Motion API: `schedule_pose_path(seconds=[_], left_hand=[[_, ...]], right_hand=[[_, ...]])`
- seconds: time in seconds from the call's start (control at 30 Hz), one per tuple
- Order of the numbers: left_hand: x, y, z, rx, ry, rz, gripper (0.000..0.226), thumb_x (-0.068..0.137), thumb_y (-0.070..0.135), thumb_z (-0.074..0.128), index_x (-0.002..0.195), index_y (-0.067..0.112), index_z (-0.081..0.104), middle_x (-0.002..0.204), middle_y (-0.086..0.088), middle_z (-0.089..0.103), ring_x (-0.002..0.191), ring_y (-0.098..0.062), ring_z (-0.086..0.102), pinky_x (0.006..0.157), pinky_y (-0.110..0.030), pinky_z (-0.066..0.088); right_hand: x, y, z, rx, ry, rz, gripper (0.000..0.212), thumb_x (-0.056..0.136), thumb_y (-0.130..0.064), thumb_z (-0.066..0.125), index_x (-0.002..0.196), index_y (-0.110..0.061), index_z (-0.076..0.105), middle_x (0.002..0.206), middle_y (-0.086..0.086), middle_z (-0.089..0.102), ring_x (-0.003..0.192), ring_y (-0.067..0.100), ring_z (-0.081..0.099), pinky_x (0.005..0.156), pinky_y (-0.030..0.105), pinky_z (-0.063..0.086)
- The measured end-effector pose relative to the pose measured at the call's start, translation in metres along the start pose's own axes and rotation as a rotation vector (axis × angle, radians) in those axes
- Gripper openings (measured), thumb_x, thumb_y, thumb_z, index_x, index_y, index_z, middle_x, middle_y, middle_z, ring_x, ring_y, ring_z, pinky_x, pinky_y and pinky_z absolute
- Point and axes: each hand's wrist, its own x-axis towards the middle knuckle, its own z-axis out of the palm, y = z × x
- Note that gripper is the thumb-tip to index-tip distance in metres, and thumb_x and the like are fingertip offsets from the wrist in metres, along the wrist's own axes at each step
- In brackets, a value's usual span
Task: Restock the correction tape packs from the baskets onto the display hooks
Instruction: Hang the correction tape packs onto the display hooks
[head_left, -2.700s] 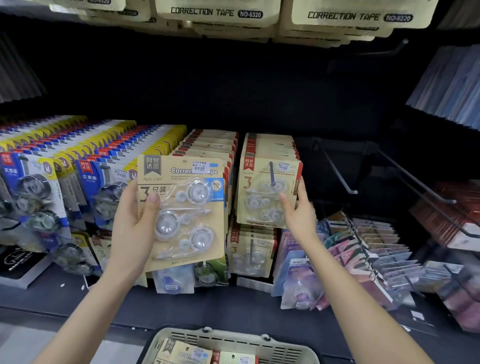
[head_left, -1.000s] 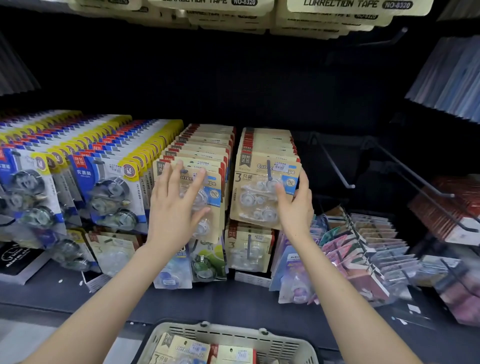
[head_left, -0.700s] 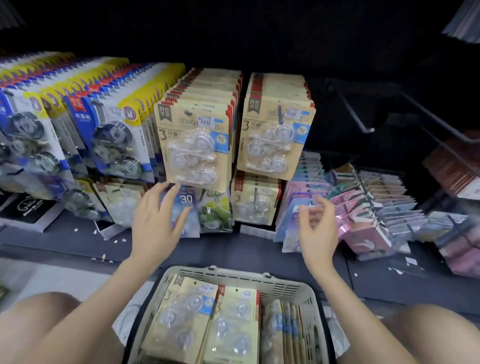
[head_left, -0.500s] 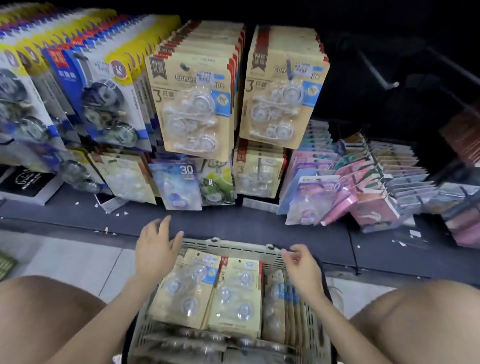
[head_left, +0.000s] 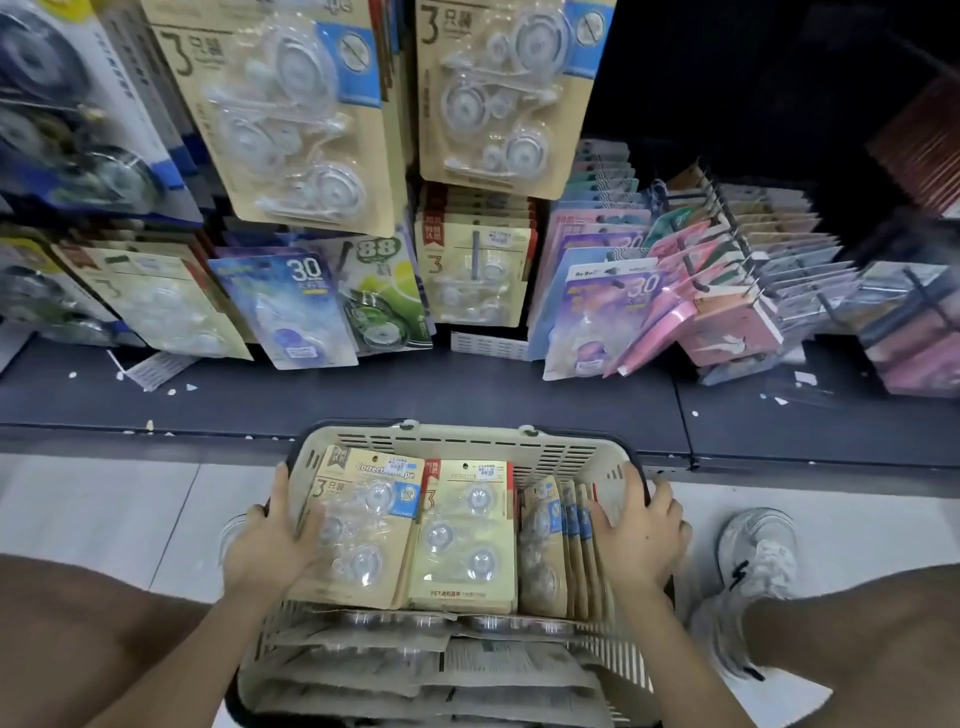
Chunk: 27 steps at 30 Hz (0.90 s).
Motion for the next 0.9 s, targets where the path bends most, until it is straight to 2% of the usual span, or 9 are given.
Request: schedule_pose_path(seconds=[0.1, 0.2, 0.3, 0.43, 0.57, 0.67, 0.73, 0.8, 0.9], left_hand=[[-0.012, 0.024, 0.004, -0.022, -0.033, -0.015, 0.075, 0.098, 0.057, 0.036, 0.156, 0.035, -0.005, 0.125, -0.022, 0.050, 0.086, -0.035, 0.058, 0.072, -0.039, 0.043], [-0.026, 0.049, 0.012, 0.010, -0.011, 0.009, 0.076, 0.095, 0.061, 0.032, 0.156, 0.034, -0.004, 0.119, -0.020, 0.052, 0.080, -0.034, 0.055, 0.071, -0.039, 0.048], [-0.041, 0.075, 0.016, -0.005, -0.025, -0.024, 0.075, 0.097, 0.057, 0.035, 0.156, 0.034, -0.004, 0.103, -0.017, 0.049, 0.086, -0.039, 0.060, 0.069, -0.037, 0.041], [-0.054, 0.097, 0.022, 0.019, -0.017, -0.015, 0.074, 0.098, 0.056, 0.035, 0.155, 0.034, -0.008, 0.104, -0.017, 0.050, 0.082, -0.038, 0.061, 0.066, -0.036, 0.041], [-0.060, 0.113, 0.027, 0.050, 0.011, -0.041, 0.073, 0.099, 0.055, 0.035, 0.158, 0.030, -0.001, 0.100, -0.013, 0.047, 0.064, -0.025, 0.044, 0.055, -0.032, 0.031], [-0.067, 0.118, 0.034, 0.019, 0.045, -0.051, 0.073, 0.098, 0.057, 0.035, 0.158, 0.031, 0.002, 0.093, -0.008, 0.035, 0.063, -0.024, 0.041, 0.056, -0.033, 0.034], [-0.072, 0.120, 0.039, 0.014, 0.042, -0.069, 0.073, 0.098, 0.058, 0.034, 0.158, 0.033, 0.001, 0.093, -0.007, 0.033, 0.067, -0.025, 0.042, 0.060, -0.034, 0.035], [-0.076, 0.124, 0.042, 0.024, 0.033, -0.086, 0.073, 0.097, 0.061, 0.031, 0.157, 0.035, -0.002, 0.096, -0.008, 0.036, 0.071, -0.028, 0.049, 0.063, -0.034, 0.037], [-0.080, 0.128, 0.046, 0.027, 0.001, -0.110, 0.073, 0.097, 0.063, 0.028, 0.156, 0.037, -0.006, 0.110, -0.015, 0.047, 0.087, -0.035, 0.060, 0.068, -0.035, 0.038]], right_hand=[[0.013, 0.026, 0.001, 0.009, -0.131, 0.093, 0.059, 0.092, -0.046, 0.060, 0.146, -0.029, 0.042, 0.119, 0.014, 0.055, 0.100, 0.034, 0.059, 0.070, 0.038, 0.044], [0.029, 0.048, 0.001, 0.078, -0.072, 0.150, 0.051, 0.094, -0.041, 0.056, 0.143, -0.032, 0.046, 0.107, 0.015, 0.056, 0.089, 0.038, 0.060, 0.062, 0.033, 0.037], [0.042, 0.071, 0.002, 0.048, -0.031, 0.176, 0.045, 0.096, -0.045, 0.049, 0.139, -0.034, 0.049, 0.098, 0.015, 0.057, 0.079, 0.039, 0.061, 0.062, 0.032, 0.040], [0.051, 0.091, 0.000, 0.033, -0.055, 0.212, 0.049, 0.094, -0.048, 0.053, 0.141, -0.036, 0.046, 0.106, 0.017, 0.058, 0.088, 0.043, 0.061, 0.064, 0.037, 0.042], [0.059, 0.103, -0.003, 0.048, -0.056, 0.208, 0.048, 0.095, -0.044, 0.055, 0.141, -0.033, 0.048, 0.110, 0.017, 0.058, 0.093, 0.044, 0.059, 0.066, 0.037, 0.040], [0.063, 0.108, -0.005, 0.099, -0.008, 0.153, 0.045, 0.095, -0.039, 0.059, 0.137, -0.024, 0.055, 0.105, 0.021, 0.059, 0.086, 0.045, 0.059, 0.065, 0.035, 0.036], [0.066, 0.107, -0.006, 0.092, 0.015, 0.093, 0.044, 0.092, -0.035, 0.064, 0.132, -0.017, 0.059, 0.100, 0.026, 0.057, 0.079, 0.046, 0.059, 0.064, 0.038, 0.039], [0.070, 0.103, -0.007, 0.011, 0.034, 0.059, 0.046, 0.088, -0.033, 0.062, 0.128, -0.011, 0.060, 0.103, 0.030, 0.054, 0.083, 0.047, 0.057, 0.073, 0.047, 0.044], [0.067, 0.085, -0.017, -0.111, 0.081, -0.126, 0.057, 0.085, -0.045, 0.042, 0.123, -0.004, 0.055, 0.117, 0.029, 0.056, 0.100, 0.045, 0.057, 0.093, 0.054, 0.039]])
